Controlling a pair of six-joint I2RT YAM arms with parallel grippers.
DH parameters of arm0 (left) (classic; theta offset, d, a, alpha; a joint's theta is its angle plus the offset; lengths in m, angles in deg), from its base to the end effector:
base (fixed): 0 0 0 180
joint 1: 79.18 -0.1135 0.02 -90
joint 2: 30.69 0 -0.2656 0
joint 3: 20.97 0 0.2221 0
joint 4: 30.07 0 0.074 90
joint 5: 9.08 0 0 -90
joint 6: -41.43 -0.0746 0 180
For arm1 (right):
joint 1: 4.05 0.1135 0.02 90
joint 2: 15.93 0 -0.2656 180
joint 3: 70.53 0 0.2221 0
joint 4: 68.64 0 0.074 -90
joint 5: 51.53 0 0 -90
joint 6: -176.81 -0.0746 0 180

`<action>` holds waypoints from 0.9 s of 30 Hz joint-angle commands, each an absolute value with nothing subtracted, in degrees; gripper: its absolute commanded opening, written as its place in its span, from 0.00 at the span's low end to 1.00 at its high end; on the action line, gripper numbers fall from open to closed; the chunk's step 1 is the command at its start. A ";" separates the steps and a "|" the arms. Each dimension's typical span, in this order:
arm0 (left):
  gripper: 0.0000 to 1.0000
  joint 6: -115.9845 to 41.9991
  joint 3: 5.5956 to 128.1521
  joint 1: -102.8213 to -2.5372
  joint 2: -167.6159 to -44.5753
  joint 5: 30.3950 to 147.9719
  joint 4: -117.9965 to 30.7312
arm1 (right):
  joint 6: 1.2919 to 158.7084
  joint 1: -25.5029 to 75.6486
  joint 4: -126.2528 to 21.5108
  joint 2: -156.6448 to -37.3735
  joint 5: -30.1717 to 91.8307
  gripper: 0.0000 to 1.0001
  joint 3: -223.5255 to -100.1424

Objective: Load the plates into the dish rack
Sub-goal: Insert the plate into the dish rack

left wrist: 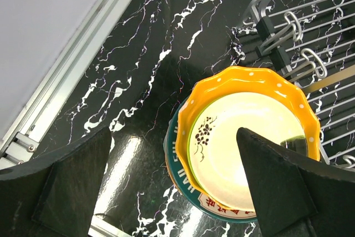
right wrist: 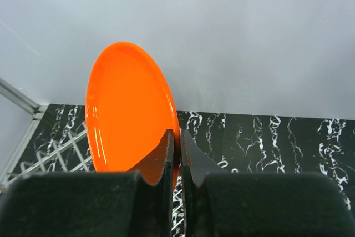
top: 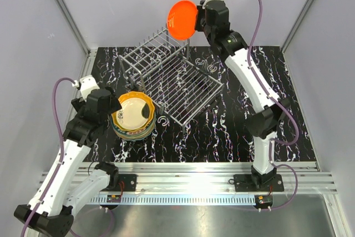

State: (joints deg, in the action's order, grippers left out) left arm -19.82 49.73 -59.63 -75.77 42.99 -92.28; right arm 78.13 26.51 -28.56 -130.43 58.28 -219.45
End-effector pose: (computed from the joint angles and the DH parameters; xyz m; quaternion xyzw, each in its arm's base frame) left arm 0.1467 -0.0034 0.3184 -0.2133 0.8304 0.0910 0.5066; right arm 0.4062 0.2105 0.4665 -0.0252 0.7388 0.1020 0.6657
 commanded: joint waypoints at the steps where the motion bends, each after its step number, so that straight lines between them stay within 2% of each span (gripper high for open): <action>1: 0.99 -20.54 51.04 -59.14 -76.30 43.04 -89.51 | 81.27 25.13 -30.29 -132.12 57.10 0.00 -224.10; 27: 0.99 -20.54 51.39 -57.12 -79.47 40.05 -90.56 | 99.56 23.10 -44.61 -140.21 59.92 0.00 -224.54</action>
